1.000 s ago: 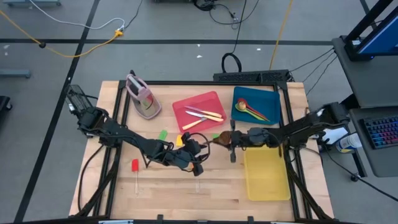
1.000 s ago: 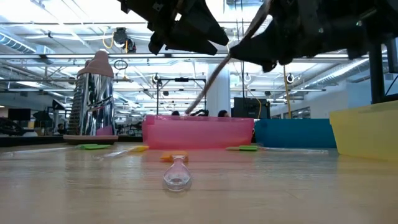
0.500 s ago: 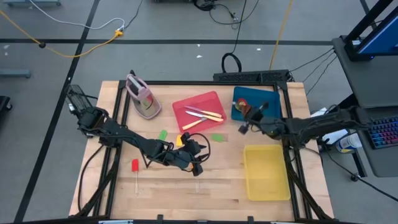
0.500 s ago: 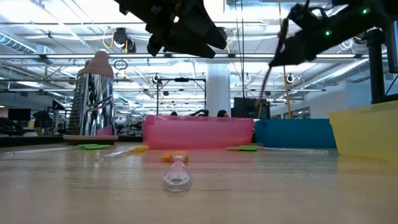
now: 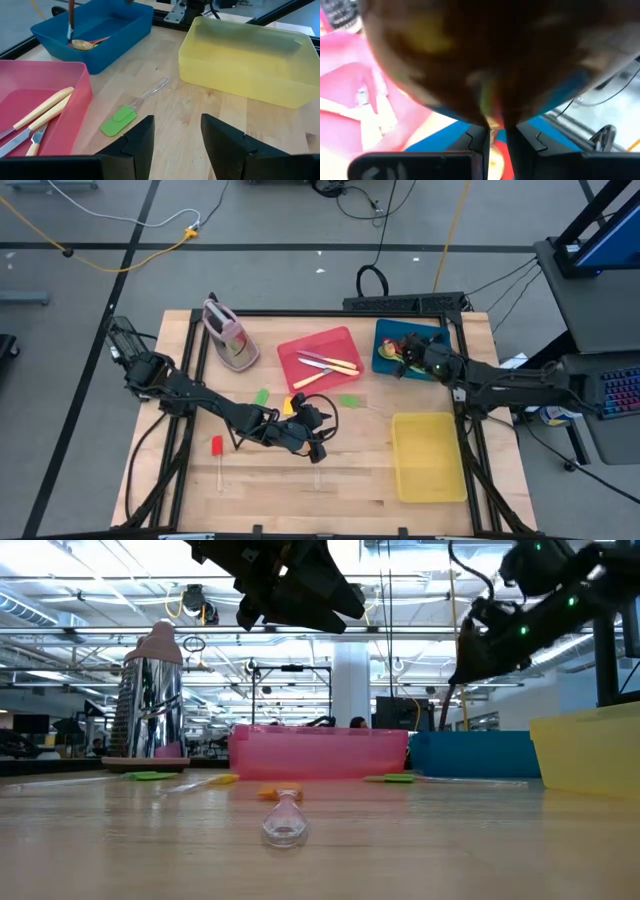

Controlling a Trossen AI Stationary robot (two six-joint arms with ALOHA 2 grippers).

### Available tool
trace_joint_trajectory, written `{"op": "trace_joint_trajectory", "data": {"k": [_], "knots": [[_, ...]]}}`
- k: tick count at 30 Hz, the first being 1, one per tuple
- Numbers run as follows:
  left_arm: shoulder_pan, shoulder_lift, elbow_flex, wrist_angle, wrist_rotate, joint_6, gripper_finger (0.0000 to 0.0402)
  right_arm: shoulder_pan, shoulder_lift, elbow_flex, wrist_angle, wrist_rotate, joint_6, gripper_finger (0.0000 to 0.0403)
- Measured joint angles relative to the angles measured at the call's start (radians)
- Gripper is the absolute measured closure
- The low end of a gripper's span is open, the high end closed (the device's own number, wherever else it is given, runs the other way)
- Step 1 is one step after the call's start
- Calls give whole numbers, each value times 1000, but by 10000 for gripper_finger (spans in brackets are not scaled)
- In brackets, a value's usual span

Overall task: Pick & Place Kitchen Items
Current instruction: Put the brown serving spoon into the blue bin

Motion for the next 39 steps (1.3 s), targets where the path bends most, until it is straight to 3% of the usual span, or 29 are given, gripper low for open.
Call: {"op": "trace_joint_trajectory", "data": {"k": [5, 8, 20, 33, 39], "knots": [[0, 0, 0, 0, 2, 0, 234, -127, 0, -160, 362, -101, -41, 364], [2, 0, 0, -1, 2, 8, 234, -193, -1, -229, 473, -180, -35, 364], [46, 0, 0, 1, 2, 14, 233, -324, 25, -327, 473, -209, 2, 354], [58, -1, 0, -24, 21, 11, 233, -322, 24, -320, 535, -229, -78, 240], [58, -1, 0, -37, 60, 9, 234, -321, 4, -268, 573, -257, -160, 214]]}}
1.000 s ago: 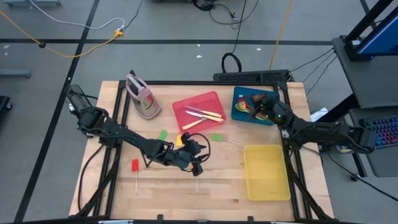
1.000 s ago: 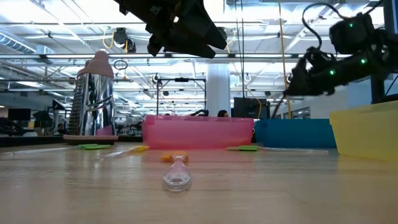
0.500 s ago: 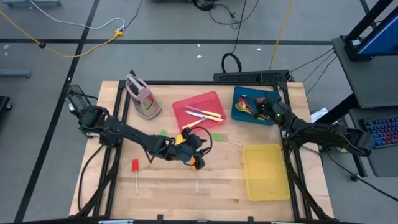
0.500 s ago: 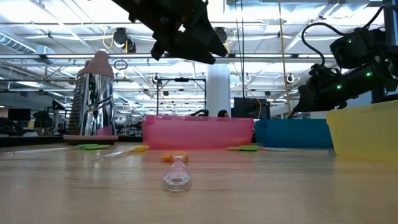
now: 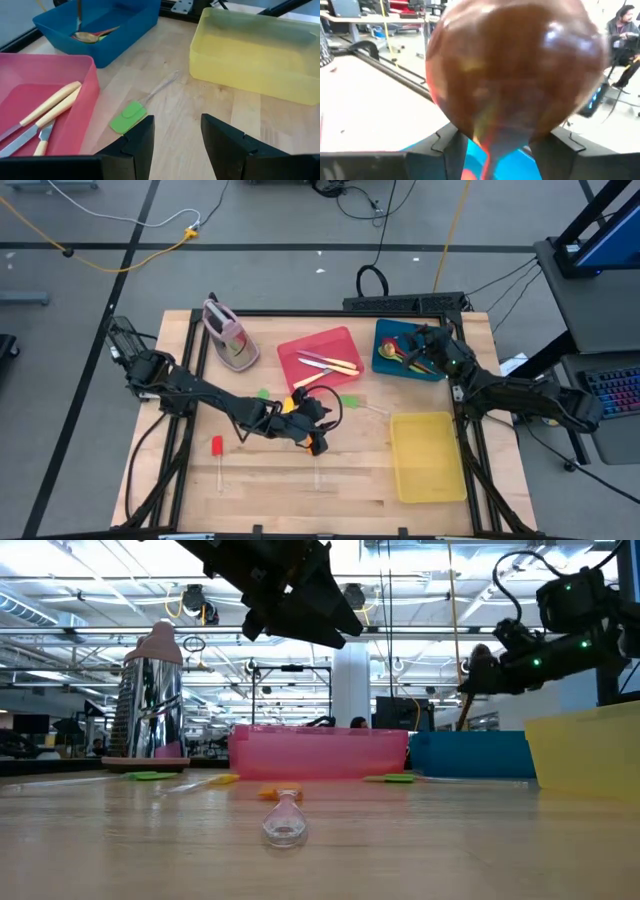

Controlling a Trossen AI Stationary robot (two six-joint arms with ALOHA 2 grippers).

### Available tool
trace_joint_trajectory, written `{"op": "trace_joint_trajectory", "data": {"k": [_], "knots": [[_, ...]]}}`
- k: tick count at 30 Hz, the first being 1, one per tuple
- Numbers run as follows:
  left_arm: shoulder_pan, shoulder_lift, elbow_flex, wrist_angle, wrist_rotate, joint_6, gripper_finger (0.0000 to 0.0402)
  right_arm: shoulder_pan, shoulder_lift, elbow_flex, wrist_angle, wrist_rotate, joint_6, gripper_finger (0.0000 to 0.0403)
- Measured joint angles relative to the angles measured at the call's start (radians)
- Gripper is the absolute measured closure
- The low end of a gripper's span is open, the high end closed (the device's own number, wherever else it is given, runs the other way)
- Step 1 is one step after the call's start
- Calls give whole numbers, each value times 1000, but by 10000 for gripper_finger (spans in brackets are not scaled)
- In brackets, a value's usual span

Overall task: Pick & Place Kitchen Items
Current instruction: Put the brown serving spoon into the blue bin, then put the green spatula into the yellow bin

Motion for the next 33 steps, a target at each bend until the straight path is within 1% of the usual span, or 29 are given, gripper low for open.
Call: {"op": "trace_joint_trajectory", "data": {"k": [5, 7, 10, 14, 21, 25, 30, 33], "knots": [[-3, 0, 0, -11, 19, -5, 233, 0, -12, 5, -15, -83, 69, 206], [-6, 0, 0, -17, 30, -7, 234, 1, -11, 5, -39, -104, 71, 201], [-13, 0, 0, -35, 39, -23, 234, 0, -11, 5, -78, -99, 65, 185], [-21, 0, -1, -52, 41, -40, 234, -1, -11, 6, -131, -101, 76, 154], [-26, 0, -1, -53, 41, -43, 234, 0, -12, 7, -129, -100, 60, 111], [-26, 0, -1, -52, 41, -43, 234, 0, -12, 7, -68, -100, 60, 101], [-26, 0, -1, -52, 40, -41, 233, 0, -13, 8, 130, -100, 9, 99], [-26, 0, -1, -52, 40, -35, 233, 0, -13, 10, 187, -100, 11, 100]]}}
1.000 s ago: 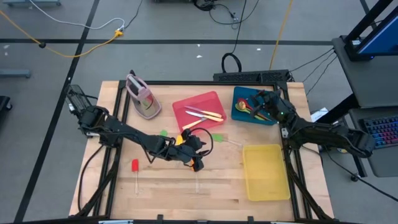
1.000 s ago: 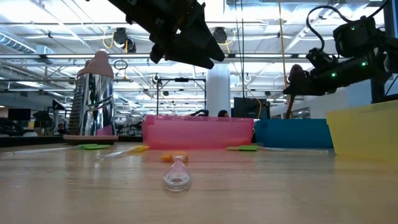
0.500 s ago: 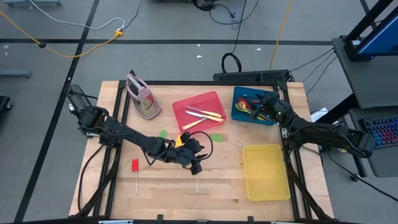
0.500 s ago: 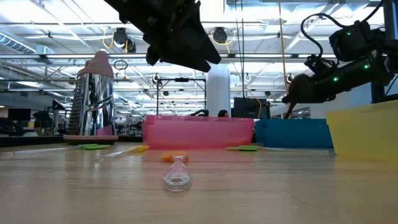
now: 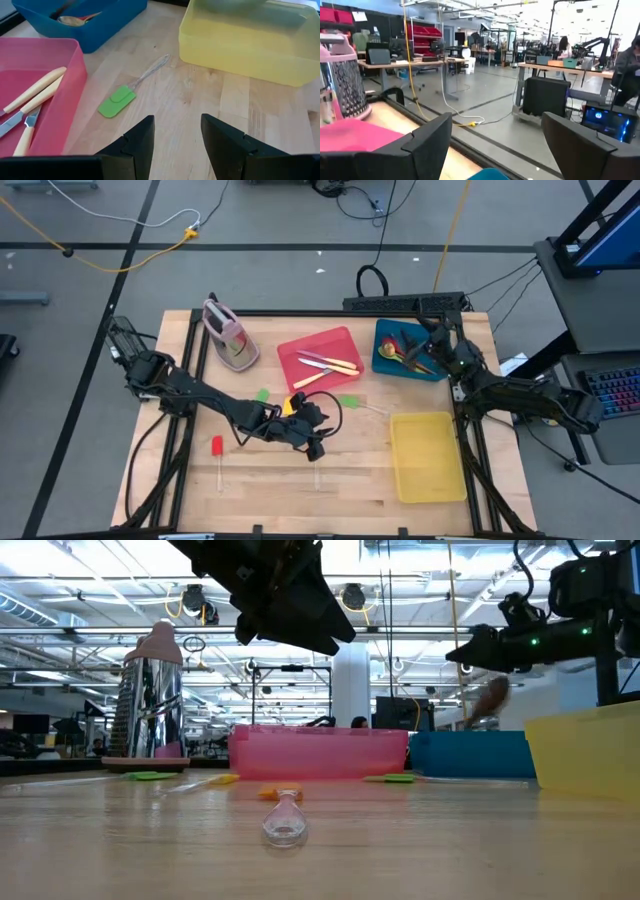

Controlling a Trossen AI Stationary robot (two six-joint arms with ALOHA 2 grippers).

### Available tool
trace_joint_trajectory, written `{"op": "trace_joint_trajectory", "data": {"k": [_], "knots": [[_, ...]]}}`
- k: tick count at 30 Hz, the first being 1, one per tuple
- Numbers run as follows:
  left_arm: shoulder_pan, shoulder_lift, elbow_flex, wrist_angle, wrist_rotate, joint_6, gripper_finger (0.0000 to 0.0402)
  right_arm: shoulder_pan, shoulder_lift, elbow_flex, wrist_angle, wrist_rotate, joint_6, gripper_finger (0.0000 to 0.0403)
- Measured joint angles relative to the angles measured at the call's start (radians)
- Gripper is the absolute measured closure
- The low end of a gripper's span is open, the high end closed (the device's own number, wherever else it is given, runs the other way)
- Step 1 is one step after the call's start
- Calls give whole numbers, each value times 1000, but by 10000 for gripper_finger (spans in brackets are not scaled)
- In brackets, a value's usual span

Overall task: Pick & Place Kitchen Items
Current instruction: Put the green spatula into the yellow bin

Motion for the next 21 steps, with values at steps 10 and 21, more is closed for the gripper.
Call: {"op": "trace_joint_trajectory", "data": {"k": [10, 21], "knots": [[-2, 0, 0, -6, 0, 0, 233, 0, 1, 0, -165, -37, 25, 101], [-2, 0, 0, -7, -2, 1, 233, 33, 1, -1, -274, -657, 201, 135]]}}
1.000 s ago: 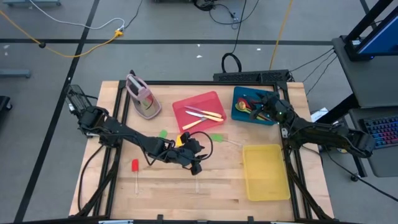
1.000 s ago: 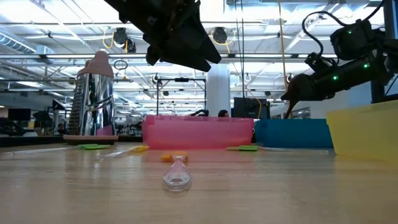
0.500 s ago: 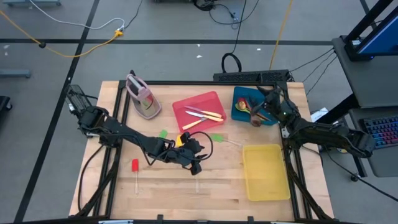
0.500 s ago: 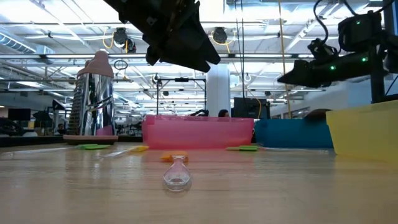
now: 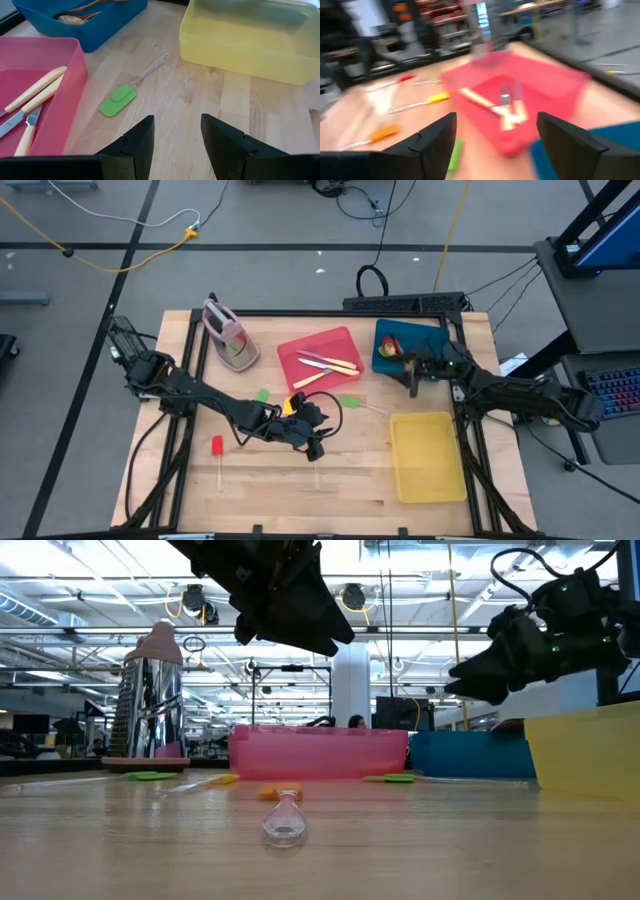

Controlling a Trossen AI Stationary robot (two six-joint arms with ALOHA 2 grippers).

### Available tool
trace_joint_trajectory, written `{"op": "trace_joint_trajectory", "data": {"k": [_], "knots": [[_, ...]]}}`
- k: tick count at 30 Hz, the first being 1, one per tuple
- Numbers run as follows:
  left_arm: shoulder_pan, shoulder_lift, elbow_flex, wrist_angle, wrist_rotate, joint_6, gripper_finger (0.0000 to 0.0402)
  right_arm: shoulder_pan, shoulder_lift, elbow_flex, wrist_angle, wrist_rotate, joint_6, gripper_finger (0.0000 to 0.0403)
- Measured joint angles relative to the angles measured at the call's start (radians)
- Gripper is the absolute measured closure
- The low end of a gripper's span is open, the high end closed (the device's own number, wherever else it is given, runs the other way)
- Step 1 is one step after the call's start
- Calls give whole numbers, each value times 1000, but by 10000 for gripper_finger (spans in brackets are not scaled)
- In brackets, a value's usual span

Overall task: Pick & Place Kitchen Items
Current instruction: Put the green spatula into the yellow bin

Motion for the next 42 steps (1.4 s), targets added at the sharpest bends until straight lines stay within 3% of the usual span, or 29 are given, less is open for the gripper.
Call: {"op": "trace_joint_trajectory", "data": {"k": [4, 8, 13, 16, 23, 28, 33, 38, 40, 42], "knots": [[0, 0, 0, 0, 0, 0, 233, 66, -7, 0, 0, -23, -9, 169], [0, 0, 0, -2, 0, 0, 233, 124, -7, 0, -48, -1, 37, 231], [0, 0, 0, -26, 0, -2, 234, 159, -8, 4, -306, 186, 1, 338], [0, 0, 0, -44, 0, -21, 234, 159, -12, 4, -354, 288, 17, 391], [0, 0, 0, -50, 0, -27, 233, 151, -90, 0, -248, 368, -16, 390], [-3, 0, 0, -53, 3, -29, 234, 134, -145, -2, -451, 623, 23, 400], [-6, 0, 0, -53, 6, -29, 233, 130, -167, 2, -554, 673, 45, 402], [-6, 0, 0, -51, 6, -31, 234, 127, -168, -4, -575, 1035, -44, 402], [-6, 0, 0, -49, 6, -32, 233, 128, -170, -3, -553, 1102, -49, 402], [-6, 0, 0, -47, 6, -33, 234, 128, -170, -3, -530, 1104, -73, 402]]}}
